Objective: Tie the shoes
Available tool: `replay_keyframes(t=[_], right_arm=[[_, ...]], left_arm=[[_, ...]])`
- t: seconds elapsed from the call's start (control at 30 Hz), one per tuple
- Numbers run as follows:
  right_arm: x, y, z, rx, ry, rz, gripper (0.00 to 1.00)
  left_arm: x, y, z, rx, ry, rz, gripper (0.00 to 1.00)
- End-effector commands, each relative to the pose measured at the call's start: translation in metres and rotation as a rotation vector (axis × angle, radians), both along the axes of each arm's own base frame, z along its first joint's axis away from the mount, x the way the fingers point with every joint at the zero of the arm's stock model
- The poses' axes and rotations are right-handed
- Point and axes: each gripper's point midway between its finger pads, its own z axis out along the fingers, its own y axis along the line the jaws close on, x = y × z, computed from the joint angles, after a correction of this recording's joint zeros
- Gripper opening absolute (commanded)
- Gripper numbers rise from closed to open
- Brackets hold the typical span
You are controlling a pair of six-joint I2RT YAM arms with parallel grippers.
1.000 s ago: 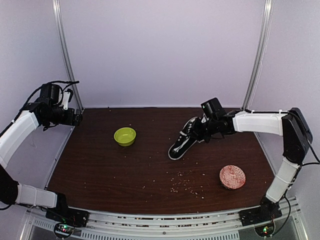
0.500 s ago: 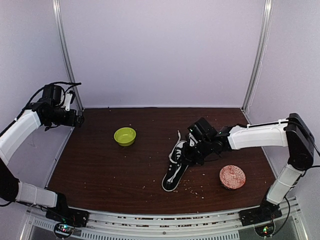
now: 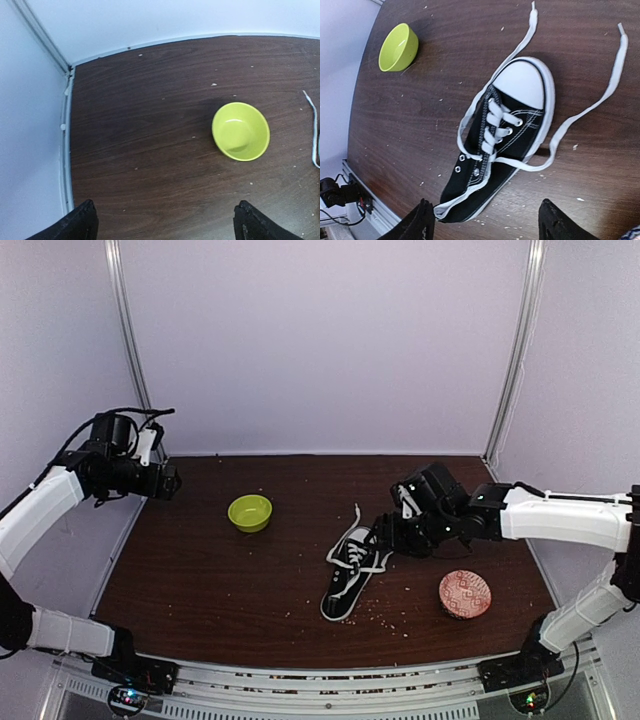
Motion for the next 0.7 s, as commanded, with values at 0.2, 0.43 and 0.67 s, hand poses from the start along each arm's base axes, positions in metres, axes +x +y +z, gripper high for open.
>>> replay_keyframes(t=[0.2, 0.43, 0.67], right_arm=[[0.052, -0.110, 0.020, -0.342, -0.170, -0.269, 0.74], [0.100, -0.131, -0.018, -0.437, -0.075, -0.320, 0.73], [0.122, -0.105, -0.054, -0.436, 0.003, -0.289, 0.68]], left_arm=[[-0.039, -0.149, 0.014, -0.483, -0.030, -0.146, 0.94], [-0.068, -0.184, -0.026, -0.562, 0.063, -0.080, 0.94], [-0.093, -0.185, -0.067, -0.567, 0.158, -0.047, 0.94]])
